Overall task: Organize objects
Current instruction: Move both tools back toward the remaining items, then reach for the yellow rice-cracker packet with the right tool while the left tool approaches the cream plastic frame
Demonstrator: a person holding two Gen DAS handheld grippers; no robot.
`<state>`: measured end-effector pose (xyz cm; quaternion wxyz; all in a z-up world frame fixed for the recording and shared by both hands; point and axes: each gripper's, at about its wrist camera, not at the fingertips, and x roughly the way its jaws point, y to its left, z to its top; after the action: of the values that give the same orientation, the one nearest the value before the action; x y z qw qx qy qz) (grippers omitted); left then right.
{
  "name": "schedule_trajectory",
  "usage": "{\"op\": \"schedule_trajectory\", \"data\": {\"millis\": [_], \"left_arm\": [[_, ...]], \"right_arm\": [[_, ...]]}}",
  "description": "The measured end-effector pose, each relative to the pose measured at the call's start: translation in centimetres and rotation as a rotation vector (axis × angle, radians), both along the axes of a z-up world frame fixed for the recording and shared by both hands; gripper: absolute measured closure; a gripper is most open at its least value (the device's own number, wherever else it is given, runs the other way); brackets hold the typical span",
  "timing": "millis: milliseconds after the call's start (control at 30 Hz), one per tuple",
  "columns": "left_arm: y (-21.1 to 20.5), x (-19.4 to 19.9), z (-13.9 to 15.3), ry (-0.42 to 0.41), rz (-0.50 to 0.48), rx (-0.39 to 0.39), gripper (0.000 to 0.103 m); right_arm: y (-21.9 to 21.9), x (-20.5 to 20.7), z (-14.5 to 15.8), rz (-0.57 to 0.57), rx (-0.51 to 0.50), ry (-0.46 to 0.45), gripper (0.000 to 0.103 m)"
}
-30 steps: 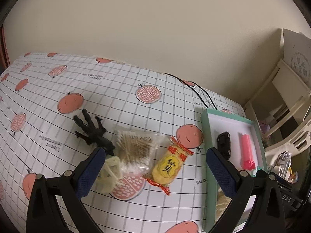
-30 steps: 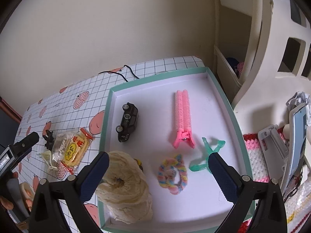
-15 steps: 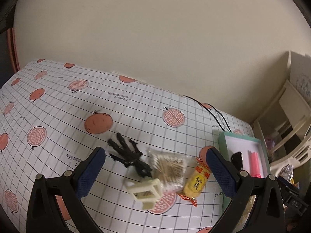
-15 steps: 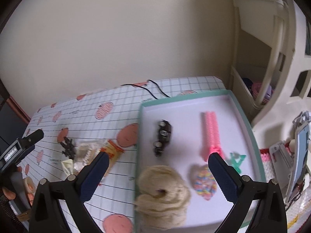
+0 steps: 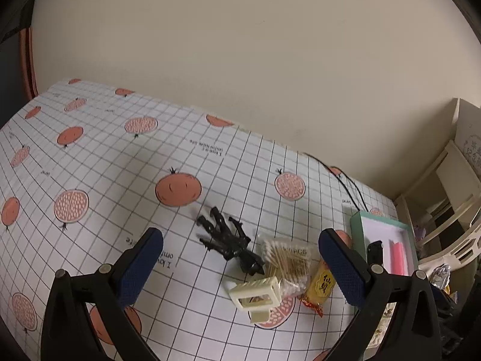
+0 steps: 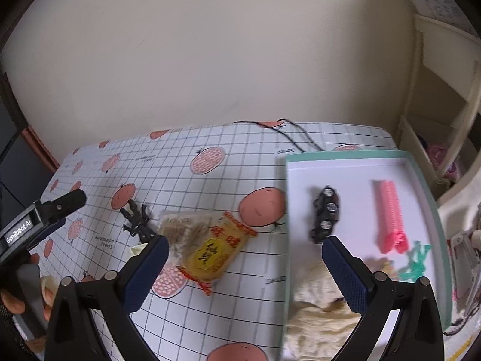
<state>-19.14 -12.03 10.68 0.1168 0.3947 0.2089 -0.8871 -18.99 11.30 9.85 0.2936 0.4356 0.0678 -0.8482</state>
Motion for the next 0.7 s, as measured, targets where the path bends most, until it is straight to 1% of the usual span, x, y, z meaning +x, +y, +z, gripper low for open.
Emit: {"op": "schedule_trajectory", "data": {"millis": [100,233,400,500,700], "left_arm": [[0.4,-0.2,-0.8,-0.031,-0.009,0.008,0.0],[1.0,-0.6,-2.2,-0.069,-0.008,0.044,0.0],[1.3,-0.9,-4.4,-0.124,0.002,0.075,0.0],[1.2,-1.1,-5.5,-0.146,0.012,0.107,0.0],[1.6,-1.5,-6.8,-0.178,0.018,0.113,0.0]], "right_arm": [[-1.0,0.1,-1.1,0.005,0.028,-0.001,0.0],[-2.0,-0.2,-2.8,-0.004,0.04,-0.031,0.0],[-3.3,-0.2,-4.5,0.004,0.069,-0.05,0.0],[-3.8,-0.2,-5.2,0.011,0.083,-0.056,0.0],[-4.7,-0.6,-6.7,0.009,0.1,-0.07,0.0]]}}
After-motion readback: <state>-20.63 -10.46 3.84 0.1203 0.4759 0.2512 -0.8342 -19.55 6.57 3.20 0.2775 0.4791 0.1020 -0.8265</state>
